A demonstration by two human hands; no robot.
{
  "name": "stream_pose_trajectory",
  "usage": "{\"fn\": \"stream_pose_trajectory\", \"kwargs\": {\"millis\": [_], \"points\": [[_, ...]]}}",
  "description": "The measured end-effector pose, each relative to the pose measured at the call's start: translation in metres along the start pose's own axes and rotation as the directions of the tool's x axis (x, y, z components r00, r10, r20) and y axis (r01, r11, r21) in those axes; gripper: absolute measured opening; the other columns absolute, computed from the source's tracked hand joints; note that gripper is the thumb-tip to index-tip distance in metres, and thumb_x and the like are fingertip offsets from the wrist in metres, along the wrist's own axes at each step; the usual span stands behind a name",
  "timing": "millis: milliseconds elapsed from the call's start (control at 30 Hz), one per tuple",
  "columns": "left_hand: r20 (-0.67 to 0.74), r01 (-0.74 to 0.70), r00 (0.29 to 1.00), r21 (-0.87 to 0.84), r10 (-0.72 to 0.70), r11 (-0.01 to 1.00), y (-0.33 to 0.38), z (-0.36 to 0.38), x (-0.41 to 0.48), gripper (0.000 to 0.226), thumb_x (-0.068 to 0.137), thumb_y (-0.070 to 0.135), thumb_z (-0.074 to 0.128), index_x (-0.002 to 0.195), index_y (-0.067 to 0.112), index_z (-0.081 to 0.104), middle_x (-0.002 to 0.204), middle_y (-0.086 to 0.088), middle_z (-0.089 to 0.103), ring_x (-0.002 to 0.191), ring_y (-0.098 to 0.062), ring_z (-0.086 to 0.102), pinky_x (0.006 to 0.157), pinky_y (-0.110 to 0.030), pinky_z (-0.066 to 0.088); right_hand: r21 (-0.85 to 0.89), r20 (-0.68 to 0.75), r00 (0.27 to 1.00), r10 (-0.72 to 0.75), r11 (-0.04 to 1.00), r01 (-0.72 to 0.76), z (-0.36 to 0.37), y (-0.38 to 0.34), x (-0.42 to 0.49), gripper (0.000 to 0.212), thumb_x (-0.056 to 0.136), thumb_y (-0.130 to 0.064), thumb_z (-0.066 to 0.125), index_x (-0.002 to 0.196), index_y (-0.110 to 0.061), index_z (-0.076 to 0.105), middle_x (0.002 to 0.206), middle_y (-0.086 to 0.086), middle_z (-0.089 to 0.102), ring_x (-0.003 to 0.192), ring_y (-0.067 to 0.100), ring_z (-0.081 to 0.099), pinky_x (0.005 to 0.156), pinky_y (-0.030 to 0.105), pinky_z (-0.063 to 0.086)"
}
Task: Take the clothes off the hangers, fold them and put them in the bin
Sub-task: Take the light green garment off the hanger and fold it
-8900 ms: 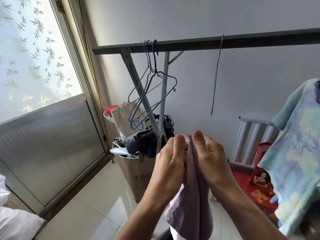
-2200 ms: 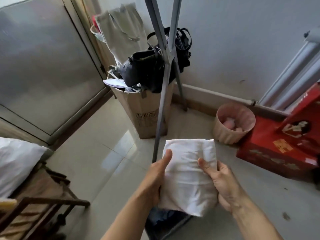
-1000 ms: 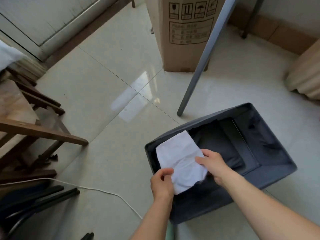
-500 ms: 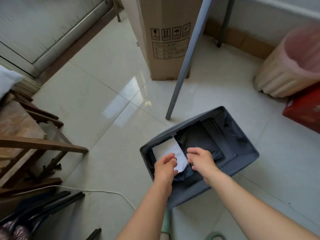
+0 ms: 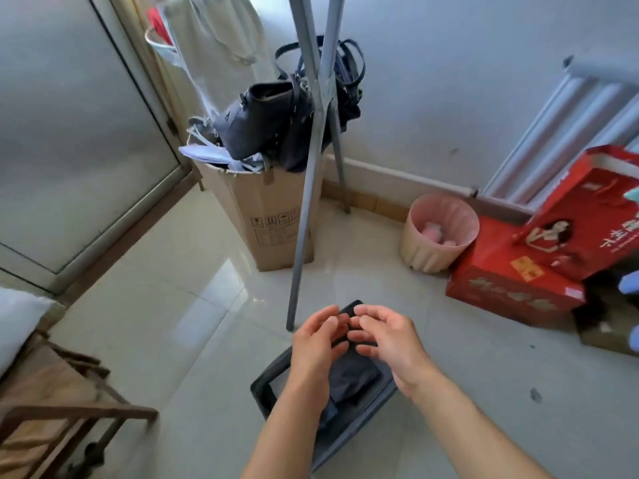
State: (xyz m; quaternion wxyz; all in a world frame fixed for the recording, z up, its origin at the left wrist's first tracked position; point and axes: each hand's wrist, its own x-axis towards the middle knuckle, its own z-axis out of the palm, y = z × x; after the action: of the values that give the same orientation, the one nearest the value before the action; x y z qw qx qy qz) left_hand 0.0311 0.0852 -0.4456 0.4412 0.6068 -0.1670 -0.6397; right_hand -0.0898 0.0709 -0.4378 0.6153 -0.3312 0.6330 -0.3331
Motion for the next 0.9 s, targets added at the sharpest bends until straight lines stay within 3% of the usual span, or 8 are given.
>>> {"fn": "stream_pose_trajectory", "kwargs": {"millis": [167,267,400,500,633,767,833,900], "points": [[0.147,-0.058,0.987,-0.006,0.059,0.998,0.055,0.051,-0.078,0.020,0.101,0.012,0.049,0.111,0.016,0.066,0.096,-0.005,0.077,0.096,-0.023,0.072,0.085,-0.034,0.056,0.126,-0.103,0.989,-0.110,0.984,0.123,-0.045,-0.067,-0.075,0.018,0.099,-0.010,0.048,0.105,-0.015,0.064,0.097,0.009,0.072,0.080,0.019,0.069,0.066,0.029,0.052],[0.251,-0.086,0.964,-0.006,0.085,0.996,0.079,0.076,-0.121,0.021,0.102,0.013,0.047,0.114,0.015,0.064,0.096,-0.006,0.077,0.093,-0.022,0.073,0.085,-0.035,0.056,0.165,-0.171,0.971,-0.166,0.967,0.194,-0.069,-0.103,-0.120,0.019,0.099,-0.010,0.048,0.107,-0.012,0.064,0.095,0.010,0.071,0.079,0.021,0.069,0.069,0.031,0.054],[0.365,-0.153,0.921,0.006,0.140,0.988,0.107,0.113,-0.171,0.021,0.102,0.014,0.047,0.115,0.014,0.063,0.098,-0.008,0.077,0.094,-0.024,0.073,0.083,-0.036,0.055,0.075,-0.265,0.907,-0.328,0.930,0.359,-0.101,-0.149,-0.181,0.018,0.098,-0.012,0.050,0.107,-0.014,0.066,0.097,0.010,0.073,0.080,0.021,0.070,0.074,0.036,0.055],[0.424,-0.203,0.887,0.007,0.181,0.979,0.126,0.140,-0.198,0.021,0.101,0.015,0.049,0.113,0.015,0.066,0.098,-0.009,0.076,0.095,-0.027,0.072,0.079,-0.035,0.055,-0.024,-0.328,0.833,-0.446,0.885,0.465,-0.124,-0.181,-0.218,0.017,0.097,-0.012,0.052,0.102,-0.017,0.067,0.089,0.005,0.074,0.069,0.014,0.069,0.063,0.029,0.053],[0.501,-0.272,0.829,-0.023,0.247,0.962,0.153,0.177,-0.230,0.019,0.100,0.012,0.052,0.110,0.013,0.067,0.095,-0.010,0.076,0.085,-0.025,0.071,0.073,-0.034,0.053,-0.168,-0.444,0.672,-0.593,0.792,0.587,-0.159,-0.220,-0.257,0.016,0.096,-0.010,0.053,0.098,-0.016,0.068,0.083,0.005,0.073,0.052,0.009,0.060,0.044,0.014,0.041],[0.556,-0.328,0.776,-0.048,0.298,0.943,0.173,0.207,-0.255,0.017,0.099,0.012,0.052,0.109,0.011,0.066,0.090,-0.009,0.076,0.079,-0.023,0.069,0.067,-0.031,0.053,-0.338,-0.503,0.471,-0.725,0.666,0.665,-0.190,-0.253,-0.284,0.015,0.095,-0.010,0.055,0.096,-0.013,0.069,0.078,0.001,0.070,0.052,0.002,0.056,0.054,0.019,0.045],[0.598,-0.370,0.738,-0.027,0.311,0.929,0.179,0.218,-0.266,0.018,0.099,0.014,0.052,0.108,0.013,0.068,0.091,-0.007,0.076,0.078,-0.021,0.069,0.069,-0.031,0.052,-0.480,-0.531,0.320,-0.785,0.590,0.650,-0.209,-0.267,-0.294,0.012,0.095,-0.014,0.057,0.093,-0.017,0.069,0.076,-0.004,0.069,0.060,0.002,0.059,0.062,0.022,0.048],[0.633,-0.406,0.706,-0.006,0.318,0.914,0.183,0.225,-0.275,0.019,0.099,0.014,0.052,0.107,0.013,0.069,0.090,-0.007,0.076,0.078,-0.020,0.069,0.069,-0.031,0.051,-0.685,-0.542,0.071,-0.837,0.490,0.540,-0.232,-0.281,-0.301,0.013,0.094,-0.018,0.056,0.093,-0.019,0.069,0.080,-0.002,0.068,0.070,0.010,0.059,0.068,0.030,0.050]]}}
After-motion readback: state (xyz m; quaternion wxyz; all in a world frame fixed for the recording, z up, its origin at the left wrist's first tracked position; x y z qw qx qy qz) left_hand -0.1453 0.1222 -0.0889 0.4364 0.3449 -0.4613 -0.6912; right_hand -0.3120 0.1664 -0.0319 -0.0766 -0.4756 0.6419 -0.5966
